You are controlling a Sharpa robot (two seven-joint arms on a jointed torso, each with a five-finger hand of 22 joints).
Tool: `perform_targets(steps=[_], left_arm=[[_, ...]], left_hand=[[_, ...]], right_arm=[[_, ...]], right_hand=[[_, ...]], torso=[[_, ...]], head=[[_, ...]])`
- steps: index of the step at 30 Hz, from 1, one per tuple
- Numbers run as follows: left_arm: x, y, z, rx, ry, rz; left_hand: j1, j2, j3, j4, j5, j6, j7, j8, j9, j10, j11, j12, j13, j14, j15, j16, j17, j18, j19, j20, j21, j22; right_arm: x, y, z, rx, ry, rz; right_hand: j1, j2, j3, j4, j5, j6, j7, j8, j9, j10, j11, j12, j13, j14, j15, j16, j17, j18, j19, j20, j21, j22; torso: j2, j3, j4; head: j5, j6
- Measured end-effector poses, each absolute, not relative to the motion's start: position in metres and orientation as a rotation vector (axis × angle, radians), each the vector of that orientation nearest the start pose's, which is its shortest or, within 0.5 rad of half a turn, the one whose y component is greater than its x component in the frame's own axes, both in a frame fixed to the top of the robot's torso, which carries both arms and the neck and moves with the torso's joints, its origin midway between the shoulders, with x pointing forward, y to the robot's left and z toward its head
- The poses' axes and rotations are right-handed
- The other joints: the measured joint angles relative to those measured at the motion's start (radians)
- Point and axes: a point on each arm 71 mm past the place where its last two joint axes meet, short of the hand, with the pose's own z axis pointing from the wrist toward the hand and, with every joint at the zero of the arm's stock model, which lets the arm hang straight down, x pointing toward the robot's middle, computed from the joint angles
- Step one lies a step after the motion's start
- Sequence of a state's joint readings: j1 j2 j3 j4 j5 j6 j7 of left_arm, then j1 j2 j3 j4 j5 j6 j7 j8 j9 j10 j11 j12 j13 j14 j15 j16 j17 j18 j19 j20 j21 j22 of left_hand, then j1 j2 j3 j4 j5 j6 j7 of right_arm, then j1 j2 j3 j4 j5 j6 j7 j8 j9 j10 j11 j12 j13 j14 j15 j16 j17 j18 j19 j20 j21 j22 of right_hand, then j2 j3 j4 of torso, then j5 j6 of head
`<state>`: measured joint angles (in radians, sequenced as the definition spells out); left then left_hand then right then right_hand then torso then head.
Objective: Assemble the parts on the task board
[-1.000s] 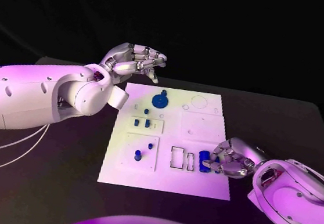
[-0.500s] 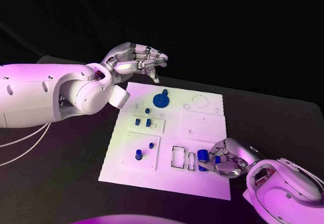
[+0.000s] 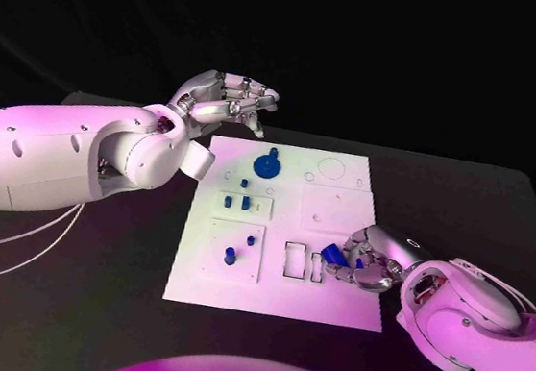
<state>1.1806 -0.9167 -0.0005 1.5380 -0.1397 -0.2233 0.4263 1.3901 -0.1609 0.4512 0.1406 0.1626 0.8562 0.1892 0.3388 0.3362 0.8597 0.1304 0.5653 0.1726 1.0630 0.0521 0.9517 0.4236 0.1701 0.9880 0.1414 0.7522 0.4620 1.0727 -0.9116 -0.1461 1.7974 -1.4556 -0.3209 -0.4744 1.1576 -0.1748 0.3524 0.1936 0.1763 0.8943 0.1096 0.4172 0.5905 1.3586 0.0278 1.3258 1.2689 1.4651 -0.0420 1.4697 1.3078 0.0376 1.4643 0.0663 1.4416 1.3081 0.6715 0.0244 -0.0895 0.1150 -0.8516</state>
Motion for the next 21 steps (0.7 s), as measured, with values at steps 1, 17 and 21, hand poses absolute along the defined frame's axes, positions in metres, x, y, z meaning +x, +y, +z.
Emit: perform_targets(steps=[1,17,21], left_arm=[[0.4851,0.2351,-0.1661,-0.942,1.415,-1.582],[0.4848,0.2351,-0.1661,-0.943,1.418,-1.583],[0.4847,0.2354,-0.1661,-0.943,1.418,-1.583]], left_hand=[[0.0,0.0,0.0,0.0,0.0,0.0,0.0,0.0,0.0,0.0,0.0,0.0,0.0,0.0,0.0,0.0,0.0,0.0,0.0,0.0,0.0,0.0],[0.0,0.0,0.0,0.0,0.0,0.0,0.0,0.0,0.001,0.0,0.0,0.0,-0.001,0.0,0.0,0.0,0.0,0.0,0.0,0.0,-0.004,0.0],[0.0,0.0,0.0,0.0,0.0,0.0,0.0,0.0,0.001,0.0,0.0,0.0,-0.001,0.0,0.0,0.0,0.0,0.0,0.0,0.0,-0.004,0.0]], right_arm=[[0.3897,-0.1755,-0.2589,0.002,1.982,0.523],[0.3919,-0.1757,-0.2598,0.04,1.985,0.529],[0.3892,-0.1776,-0.2598,0.078,1.987,0.539]], right_hand=[[0.004,0.004,0.003,-0.001,0.0,0.001,-0.001,0.0,0.0,0.0,0.0,0.0,0.0,0.001,-0.001,0.0,0.0,0.0,0.0,0.0,0.0,0.0],[0.02,0.003,0.04,-0.005,0.072,0.002,-0.003,0.011,0.005,0.013,-0.013,0.0,0.017,0.001,-0.009,0.0,0.0,0.0,0.0,-0.007,0.005,0.0],[0.021,0.002,0.056,-0.006,0.103,0.005,0.001,0.011,0.006,0.02,-0.02,0.002,0.025,-0.001,-0.011,0.005,0.0,0.0,0.001,-0.013,0.013,0.0]], torso=[[0.0,-0.0001,-0.0001],[-0.001,0.0,0.0001],[0.0,0.0006,-0.0001]], head=[[0.0,0.001],[0.0,0.003],[0.0,0.004]])
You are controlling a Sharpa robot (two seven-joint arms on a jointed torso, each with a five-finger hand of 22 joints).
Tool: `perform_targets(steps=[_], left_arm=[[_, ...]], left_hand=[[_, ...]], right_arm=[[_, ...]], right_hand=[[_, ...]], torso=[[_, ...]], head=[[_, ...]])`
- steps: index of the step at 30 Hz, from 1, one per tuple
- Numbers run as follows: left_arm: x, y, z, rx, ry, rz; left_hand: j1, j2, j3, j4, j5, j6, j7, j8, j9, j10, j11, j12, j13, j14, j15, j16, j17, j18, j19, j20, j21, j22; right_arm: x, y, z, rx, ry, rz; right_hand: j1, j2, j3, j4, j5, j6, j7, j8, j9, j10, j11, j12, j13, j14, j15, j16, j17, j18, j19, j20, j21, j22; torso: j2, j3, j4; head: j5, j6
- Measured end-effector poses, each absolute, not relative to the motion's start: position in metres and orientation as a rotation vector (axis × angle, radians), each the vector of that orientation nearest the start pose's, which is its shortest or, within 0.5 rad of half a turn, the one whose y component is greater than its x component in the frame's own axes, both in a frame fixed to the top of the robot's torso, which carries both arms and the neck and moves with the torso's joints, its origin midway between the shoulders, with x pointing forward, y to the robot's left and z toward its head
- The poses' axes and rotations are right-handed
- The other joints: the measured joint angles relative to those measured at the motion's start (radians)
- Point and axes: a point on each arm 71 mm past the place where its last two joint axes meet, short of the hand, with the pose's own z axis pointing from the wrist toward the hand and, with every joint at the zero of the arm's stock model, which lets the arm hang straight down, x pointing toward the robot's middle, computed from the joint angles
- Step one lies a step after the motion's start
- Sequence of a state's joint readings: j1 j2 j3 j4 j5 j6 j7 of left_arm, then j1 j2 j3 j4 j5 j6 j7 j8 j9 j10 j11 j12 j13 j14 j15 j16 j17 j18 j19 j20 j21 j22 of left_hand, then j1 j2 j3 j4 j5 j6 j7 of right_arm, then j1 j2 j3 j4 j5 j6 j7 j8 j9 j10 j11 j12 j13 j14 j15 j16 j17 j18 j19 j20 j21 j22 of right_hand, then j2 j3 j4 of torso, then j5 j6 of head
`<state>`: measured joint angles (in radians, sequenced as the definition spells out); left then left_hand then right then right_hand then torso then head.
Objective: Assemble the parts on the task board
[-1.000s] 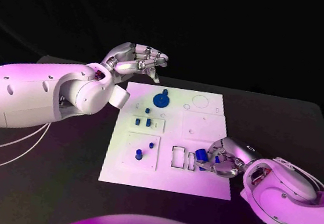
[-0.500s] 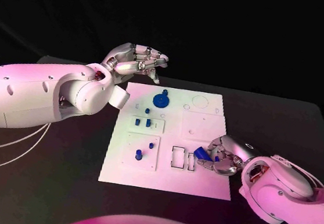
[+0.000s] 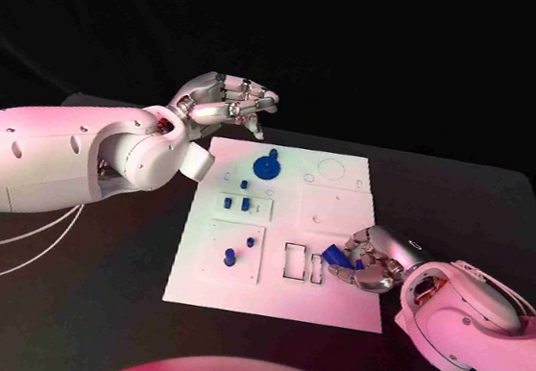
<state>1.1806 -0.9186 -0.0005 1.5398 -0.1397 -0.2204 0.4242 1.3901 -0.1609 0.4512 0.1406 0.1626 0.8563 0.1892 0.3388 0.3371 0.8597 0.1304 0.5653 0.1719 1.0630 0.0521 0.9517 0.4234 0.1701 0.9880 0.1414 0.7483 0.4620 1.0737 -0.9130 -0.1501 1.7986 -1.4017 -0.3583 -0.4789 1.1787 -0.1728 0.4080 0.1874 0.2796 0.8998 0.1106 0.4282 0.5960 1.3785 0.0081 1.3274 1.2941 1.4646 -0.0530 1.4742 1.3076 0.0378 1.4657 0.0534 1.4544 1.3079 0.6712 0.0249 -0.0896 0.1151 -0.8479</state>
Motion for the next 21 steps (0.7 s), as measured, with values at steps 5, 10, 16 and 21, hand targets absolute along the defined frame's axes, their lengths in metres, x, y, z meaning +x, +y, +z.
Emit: perform_targets(steps=[5,10,16,21], left_arm=[[0.485,0.235,-0.166,-0.942,1.415,-1.583],[0.485,0.235,-0.166,-0.94,1.412,-1.584],[0.485,0.235,-0.166,-0.939,1.409,-1.585],[0.485,0.235,-0.165,-0.938,1.408,-1.586]], left_hand=[[0.0,0.0,0.0,0.0,0.0,0.0,0.0,0.0,0.001,0.0,0.0,0.0,0.0,0.0,0.0,0.0,0.001,0.0,0.0,0.0,0.0,0.0],[0.0,0.0,0.0,0.0,0.0,0.0,0.0,0.0,0.001,0.0,0.0,0.0,0.0,0.0,0.0,0.0,0.001,0.0,0.0,0.0,0.0,0.0],[0.0,0.0,0.0,0.0,0.0,0.0,0.0,0.0,0.001,0.0,0.0,0.0,0.0,0.0,0.0,0.0,0.001,0.0,0.0,0.0,0.0,0.0],[0.0,0.0,0.0,0.0,0.0,0.0,0.0,0.0,0.001,0.0,0.0,0.004,0.0,0.0,0.0,0.0,0.002,0.0,0.0,0.0,0.0,0.0]], right_arm=[[0.386,-0.177,-0.256,0.117,1.979,0.557],[0.387,-0.171,-0.244,0.144,1.942,0.593],[0.386,-0.168,-0.239,0.169,1.918,0.618],[0.385,-0.165,-0.237,0.184,1.912,0.635]], right_hand=[[0.004,-0.004,0.032,-0.02,0.025,0.0,0.001,0.0,-0.001,0.007,-0.007,0.01,0.011,0.002,-0.005,0.003,0.0,0.0,-0.002,-0.002,0.013,0.0],[0.007,-0.007,0.035,-0.021,0.033,0.0,0.001,0.0,-0.002,0.007,-0.007,0.01,0.012,0.002,-0.005,0.003,0.0,0.0,0.002,-0.005,0.015,0.0],[0.003,-0.003,0.037,-0.021,0.036,-0.001,0.001,0.0,-0.002,0.011,-0.011,0.01,0.014,-0.002,-0.008,0.003,0.0,0.0,0.002,-0.005,0.015,0.0],[-0.006,0.006,0.038,-0.022,0.036,-0.001,0.001,0.0,-0.003,0.011,-0.011,0.01,0.014,0.002,-0.012,0.003,0.0,0.0,-0.002,-0.009,0.015,0.0]], torso=[[0.0,0.0005,-0.0009],[0.0,0.0004,-0.0005],[0.0,0.0,0.0004],[0.001,0.0,0.0003]], head=[[0.0,0.001],[-0.004,0.002],[-0.007,0.004],[-0.007,0.005]])
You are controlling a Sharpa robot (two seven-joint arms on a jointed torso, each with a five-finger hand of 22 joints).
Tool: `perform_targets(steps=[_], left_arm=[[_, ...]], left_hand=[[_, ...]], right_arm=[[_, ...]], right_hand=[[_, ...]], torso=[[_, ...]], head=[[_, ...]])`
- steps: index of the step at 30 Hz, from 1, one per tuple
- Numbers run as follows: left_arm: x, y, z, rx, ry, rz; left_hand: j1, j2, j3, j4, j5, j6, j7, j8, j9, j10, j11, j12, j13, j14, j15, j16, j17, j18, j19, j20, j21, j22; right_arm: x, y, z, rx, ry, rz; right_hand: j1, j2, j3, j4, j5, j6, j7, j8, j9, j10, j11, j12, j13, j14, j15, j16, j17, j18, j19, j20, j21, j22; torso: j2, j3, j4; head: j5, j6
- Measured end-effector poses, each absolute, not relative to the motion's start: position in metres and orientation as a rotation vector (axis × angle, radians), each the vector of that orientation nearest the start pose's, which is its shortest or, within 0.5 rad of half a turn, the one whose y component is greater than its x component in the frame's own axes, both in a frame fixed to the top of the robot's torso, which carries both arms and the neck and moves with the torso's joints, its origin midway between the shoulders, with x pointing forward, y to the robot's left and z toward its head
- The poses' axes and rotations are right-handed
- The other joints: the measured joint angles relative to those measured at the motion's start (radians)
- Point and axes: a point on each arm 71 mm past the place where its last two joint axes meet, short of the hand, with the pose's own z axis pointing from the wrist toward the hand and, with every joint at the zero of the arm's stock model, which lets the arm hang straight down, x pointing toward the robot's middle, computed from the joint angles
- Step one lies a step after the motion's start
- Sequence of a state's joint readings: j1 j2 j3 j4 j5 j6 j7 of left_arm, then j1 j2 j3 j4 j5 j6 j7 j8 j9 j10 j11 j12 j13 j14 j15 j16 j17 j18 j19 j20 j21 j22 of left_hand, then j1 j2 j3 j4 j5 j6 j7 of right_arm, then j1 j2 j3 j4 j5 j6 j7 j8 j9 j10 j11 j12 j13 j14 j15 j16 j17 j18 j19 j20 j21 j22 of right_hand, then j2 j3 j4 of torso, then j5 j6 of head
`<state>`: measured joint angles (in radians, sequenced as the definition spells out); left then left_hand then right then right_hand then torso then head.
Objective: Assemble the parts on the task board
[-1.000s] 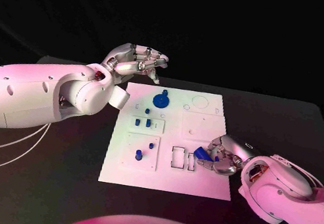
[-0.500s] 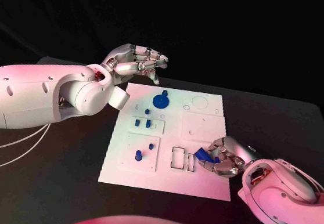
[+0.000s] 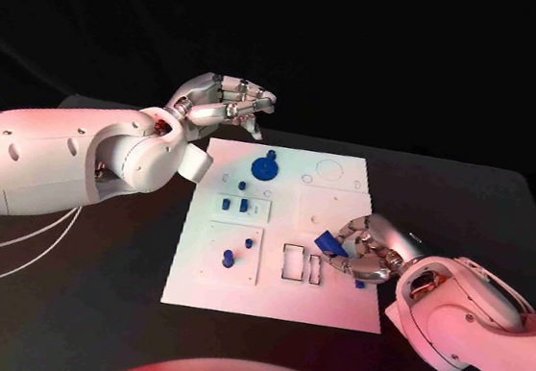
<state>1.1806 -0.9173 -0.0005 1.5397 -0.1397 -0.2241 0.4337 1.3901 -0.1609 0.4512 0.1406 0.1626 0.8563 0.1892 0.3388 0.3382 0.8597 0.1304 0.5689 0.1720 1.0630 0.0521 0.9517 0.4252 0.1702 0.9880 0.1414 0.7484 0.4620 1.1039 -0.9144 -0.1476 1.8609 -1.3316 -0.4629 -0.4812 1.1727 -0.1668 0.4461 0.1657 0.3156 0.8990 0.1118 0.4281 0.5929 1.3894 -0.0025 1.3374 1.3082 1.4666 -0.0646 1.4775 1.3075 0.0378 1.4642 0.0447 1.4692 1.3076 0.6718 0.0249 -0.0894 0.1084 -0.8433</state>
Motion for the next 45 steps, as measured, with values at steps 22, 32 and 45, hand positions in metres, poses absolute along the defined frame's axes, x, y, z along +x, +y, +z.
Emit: perform_targets(steps=[22,32,45], left_arm=[[0.484,0.234,-0.165,-0.937,1.41,-1.589],[0.484,0.234,-0.165,-0.938,1.411,-1.589],[0.484,0.234,-0.165,-0.938,1.412,-1.589]], left_hand=[[0.0,0.0,0.0,0.0,0.0,0.0,0.0,0.004,0.001,0.0,0.0,0.0,-0.001,0.0,0.0,0.0,0.0,0.0,0.0,0.0,0.0,0.0],[0.0,0.0,0.0,0.0,0.0,0.0,0.0,0.004,0.001,0.0,0.0,0.0,-0.001,0.0,0.0,0.0,0.0,0.0,0.0,0.0,0.0,0.0],[0.0,0.0,0.0,0.0,0.0,0.0,0.0,0.004,0.001,0.0,0.0,0.0,-0.001,0.0,0.0,0.0,0.0,0.0,0.0,0.0,0.0,0.0]], right_arm=[[0.377,-0.132,-0.254,0.124,2.095,0.693],[0.378,-0.126,-0.255,0.114,2.101,0.698],[0.381,-0.123,-0.259,0.106,2.1,0.68]], right_hand=[[-0.119,0.015,-0.005,0.079,-0.082,0.004,0.009,0.07,0.002,0.024,-0.008,0.011,0.0,0.0,-0.007,0.012,0.0,-0.016,0.0,-0.007,0.023,0.0],[-0.13,0.007,-0.005,0.079,-0.084,0.004,0.008,0.081,0.066,0.028,-0.012,0.011,0.0,0.0,-0.007,0.012,0.0,-0.016,0.0,-0.007,0.023,0.001],[-0.292,0.022,-0.148,0.127,-0.254,0.069,-0.062,0.11,0.107,0.031,-0.015,0.01,-0.001,-0.004,-0.011,0.011,0.0,-0.016,0.0,-0.014,0.023,0.0]], torso=[[0.001,-0.0007,0.0001],[0.001,0.0004,0.0001],[0.001,0.0012,0.0001]], head=[[0.006,-0.012],[0.009,-0.013],[0.013,-0.017]])
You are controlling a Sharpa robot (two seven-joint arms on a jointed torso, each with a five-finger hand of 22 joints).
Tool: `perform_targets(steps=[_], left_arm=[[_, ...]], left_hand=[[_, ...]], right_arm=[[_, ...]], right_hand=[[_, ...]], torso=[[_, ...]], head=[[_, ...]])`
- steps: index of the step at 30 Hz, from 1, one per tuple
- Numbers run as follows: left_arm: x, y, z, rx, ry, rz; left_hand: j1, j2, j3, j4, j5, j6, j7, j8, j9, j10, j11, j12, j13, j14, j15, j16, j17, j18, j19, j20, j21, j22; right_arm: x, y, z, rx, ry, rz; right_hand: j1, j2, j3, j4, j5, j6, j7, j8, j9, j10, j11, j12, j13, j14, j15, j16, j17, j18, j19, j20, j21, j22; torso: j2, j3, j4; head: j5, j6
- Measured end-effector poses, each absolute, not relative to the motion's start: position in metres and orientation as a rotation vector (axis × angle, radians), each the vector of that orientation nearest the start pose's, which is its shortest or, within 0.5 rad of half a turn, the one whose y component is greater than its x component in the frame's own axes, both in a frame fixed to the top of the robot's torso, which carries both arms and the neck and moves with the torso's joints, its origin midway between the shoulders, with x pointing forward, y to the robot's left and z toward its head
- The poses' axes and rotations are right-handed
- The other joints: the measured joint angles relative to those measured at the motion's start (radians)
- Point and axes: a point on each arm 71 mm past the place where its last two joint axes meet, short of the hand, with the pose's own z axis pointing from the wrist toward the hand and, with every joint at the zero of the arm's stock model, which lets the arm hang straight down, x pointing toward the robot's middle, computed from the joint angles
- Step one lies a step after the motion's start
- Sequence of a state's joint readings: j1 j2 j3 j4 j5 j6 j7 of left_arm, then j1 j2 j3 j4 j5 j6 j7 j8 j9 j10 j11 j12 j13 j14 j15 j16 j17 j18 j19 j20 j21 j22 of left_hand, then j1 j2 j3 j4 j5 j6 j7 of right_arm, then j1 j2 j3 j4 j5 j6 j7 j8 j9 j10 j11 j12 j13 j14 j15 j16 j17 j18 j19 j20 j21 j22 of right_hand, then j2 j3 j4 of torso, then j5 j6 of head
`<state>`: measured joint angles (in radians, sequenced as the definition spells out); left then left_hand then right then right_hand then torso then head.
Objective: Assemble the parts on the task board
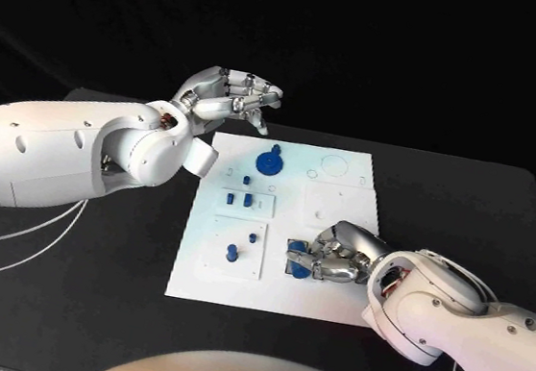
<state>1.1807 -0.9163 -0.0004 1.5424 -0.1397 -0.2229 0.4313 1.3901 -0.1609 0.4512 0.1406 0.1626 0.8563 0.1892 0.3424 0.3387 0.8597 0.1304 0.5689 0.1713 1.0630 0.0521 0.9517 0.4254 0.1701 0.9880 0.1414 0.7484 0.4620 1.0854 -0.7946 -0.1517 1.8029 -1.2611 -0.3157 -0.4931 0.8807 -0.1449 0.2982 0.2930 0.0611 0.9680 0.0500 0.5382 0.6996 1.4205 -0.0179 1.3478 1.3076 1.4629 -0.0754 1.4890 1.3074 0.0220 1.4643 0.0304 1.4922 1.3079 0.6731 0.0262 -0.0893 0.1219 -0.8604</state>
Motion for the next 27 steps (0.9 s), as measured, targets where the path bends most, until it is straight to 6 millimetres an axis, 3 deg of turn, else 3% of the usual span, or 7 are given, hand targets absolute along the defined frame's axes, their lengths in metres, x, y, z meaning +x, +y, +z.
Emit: perform_targets(steps=[6,15,18,27], left_arm=[[0.484,0.234,-0.165,-0.938,1.412,-1.589],[0.484,0.234,-0.165,-0.939,1.413,-1.588],[0.484,0.234,-0.165,-0.939,1.413,-1.587],[0.484,0.235,-0.166,-0.94,1.413,-1.585]], left_hand=[[0.0,0.0,0.0,0.0,0.0,0.0,0.0,0.0,0.0,0.0,0.0,0.0,0.0,0.0,0.0,0.0,0.001,0.0,0.0,0.0,0.0,0.0],[0.0,0.0,0.0,0.0,0.0,0.0,0.0,0.0,0.0,0.0,0.0,0.0,0.0,0.0,0.0,0.0,0.001,0.0,0.0,0.0,0.0,0.0],[0.0,0.0,0.0,0.0,0.0,0.0,0.0,0.0,0.0,0.0,0.0,0.0,-0.002,-0.004,0.004,0.003,0.001,0.0,0.0,0.0,0.0,0.0],[0.0,0.0,0.0,0.0,0.0,0.0,0.0,0.0,0.0,0.0,0.0,0.0,-0.001,-0.004,0.004,0.004,0.001,0.0,0.0,0.0,0.0,0.0]], right_arm=[[0.382,-0.124,-0.259,0.095,2.093,0.668],[0.379,-0.127,-0.256,0.072,2.071,0.664],[0.377,-0.128,-0.254,0.066,2.06,0.668],[0.371,-0.137,-0.248,0.051,2.031,0.682]], right_hand=[[-0.049,0.005,-0.072,0.001,-0.007,-0.009,0.002,0.0,0.002,0.0,0.0,-0.02,0.0,0.0,0.0,0.0,0.0,0.0,0.0,0.0,-0.013,0.0],[-0.049,0.006,-0.086,-0.005,-0.007,-0.012,0.005,0.0,0.005,0.0,0.0,-0.022,0.0,0.0,0.0,0.0,0.0,0.0,0.0,0.0,-0.017,0.0],[-0.016,0.029,-0.094,-0.005,-0.007,-0.012,0.005,0.0,0.006,0.0,0.0,-0.022,0.0,0.0,0.0,0.0,0.0,0.0,0.0,0.0,-0.017,0.0],[0.147,0.049,-0.112,-0.014,0.032,-0.012,0.005,0.0,0.008,0.0,0.0,-0.022,0.0,0.0,0.0,0.0,0.0,0.0,0.0,0.0,-0.017,0.0]], torso=[[-0.001,-0.0006,-0.0007],[-0.002,-0.0007,-0.0012],[-0.002,-0.0007,-0.0014],[-0.002,-0.0005,-0.0026]], head=[[0.004,0.0],[0.004,0.0],[0.004,0.0],[0.004,0.0]])
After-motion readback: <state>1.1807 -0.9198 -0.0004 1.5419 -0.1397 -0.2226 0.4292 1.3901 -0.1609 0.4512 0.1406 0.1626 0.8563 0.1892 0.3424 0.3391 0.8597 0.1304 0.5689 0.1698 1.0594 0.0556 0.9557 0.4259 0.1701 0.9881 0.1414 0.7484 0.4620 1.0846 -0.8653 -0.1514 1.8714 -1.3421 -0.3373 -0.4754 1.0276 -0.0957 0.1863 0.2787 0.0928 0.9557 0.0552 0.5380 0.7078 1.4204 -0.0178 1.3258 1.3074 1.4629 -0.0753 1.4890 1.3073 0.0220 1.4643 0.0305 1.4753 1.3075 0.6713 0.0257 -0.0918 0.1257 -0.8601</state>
